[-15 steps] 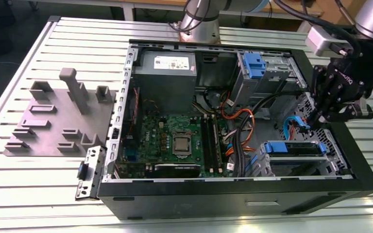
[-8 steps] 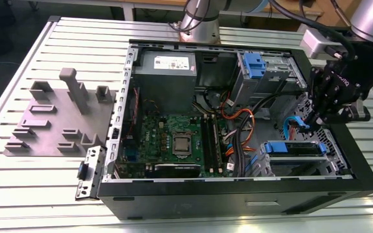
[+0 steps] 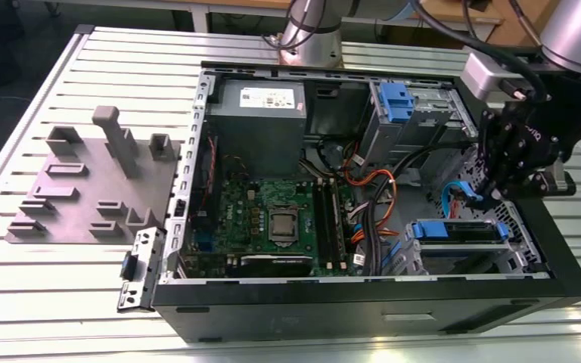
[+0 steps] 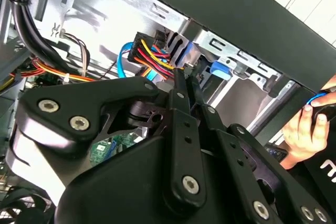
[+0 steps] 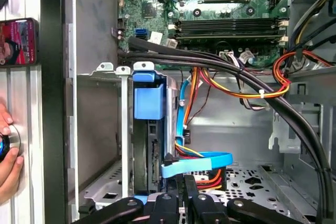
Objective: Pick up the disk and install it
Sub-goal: 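Insert the first disk wire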
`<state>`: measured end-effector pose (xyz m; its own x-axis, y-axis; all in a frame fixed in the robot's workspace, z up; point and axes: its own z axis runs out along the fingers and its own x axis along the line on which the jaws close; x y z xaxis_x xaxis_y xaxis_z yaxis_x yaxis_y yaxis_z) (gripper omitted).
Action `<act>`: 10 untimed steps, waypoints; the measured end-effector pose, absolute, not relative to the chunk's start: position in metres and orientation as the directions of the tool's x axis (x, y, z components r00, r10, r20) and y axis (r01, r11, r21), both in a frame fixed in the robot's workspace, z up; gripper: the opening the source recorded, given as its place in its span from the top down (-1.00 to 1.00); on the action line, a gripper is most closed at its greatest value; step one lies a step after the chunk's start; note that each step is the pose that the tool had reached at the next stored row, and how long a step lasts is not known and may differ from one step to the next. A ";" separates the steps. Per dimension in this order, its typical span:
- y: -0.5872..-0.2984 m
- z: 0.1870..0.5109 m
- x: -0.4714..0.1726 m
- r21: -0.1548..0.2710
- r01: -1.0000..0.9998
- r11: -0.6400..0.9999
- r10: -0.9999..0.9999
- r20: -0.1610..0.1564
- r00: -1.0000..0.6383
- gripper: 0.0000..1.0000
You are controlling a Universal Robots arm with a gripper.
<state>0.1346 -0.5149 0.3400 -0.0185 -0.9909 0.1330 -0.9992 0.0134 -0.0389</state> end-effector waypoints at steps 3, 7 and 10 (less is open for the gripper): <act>-0.517 0.340 0.132 -0.051 -0.999 0.011 -0.991 0.133 -0.018 0.67; -0.520 0.340 0.128 -0.069 -0.998 0.009 -0.991 0.132 -0.018 0.67; -0.523 0.339 0.128 -0.073 -0.997 0.009 -0.991 0.132 -0.018 0.67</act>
